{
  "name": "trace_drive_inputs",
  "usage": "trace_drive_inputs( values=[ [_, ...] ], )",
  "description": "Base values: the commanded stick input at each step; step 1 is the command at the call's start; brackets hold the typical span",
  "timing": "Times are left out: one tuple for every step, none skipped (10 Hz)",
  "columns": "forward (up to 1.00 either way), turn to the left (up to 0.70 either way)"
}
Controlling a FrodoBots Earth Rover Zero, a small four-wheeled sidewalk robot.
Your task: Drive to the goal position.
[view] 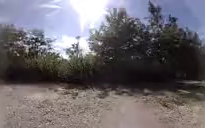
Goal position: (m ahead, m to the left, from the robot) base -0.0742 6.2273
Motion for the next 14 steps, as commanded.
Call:
trace_drive_inputs(
  values=[
    [0.00,-0.45],
    [0.00,-0.45],
    [0.00,-0.45],
    [0.00,-0.45],
    [0.00,-0.41],
    [0.00,-0.11],
    [0.00,0.10],
    [0.00,0.25],
    [0.00,0.41],
    [0.00,0.45],
    [0.00,0.45],
    [0.00,0.45],
    [0.00,0.45],
    [0.00,0.45]
  ],
)
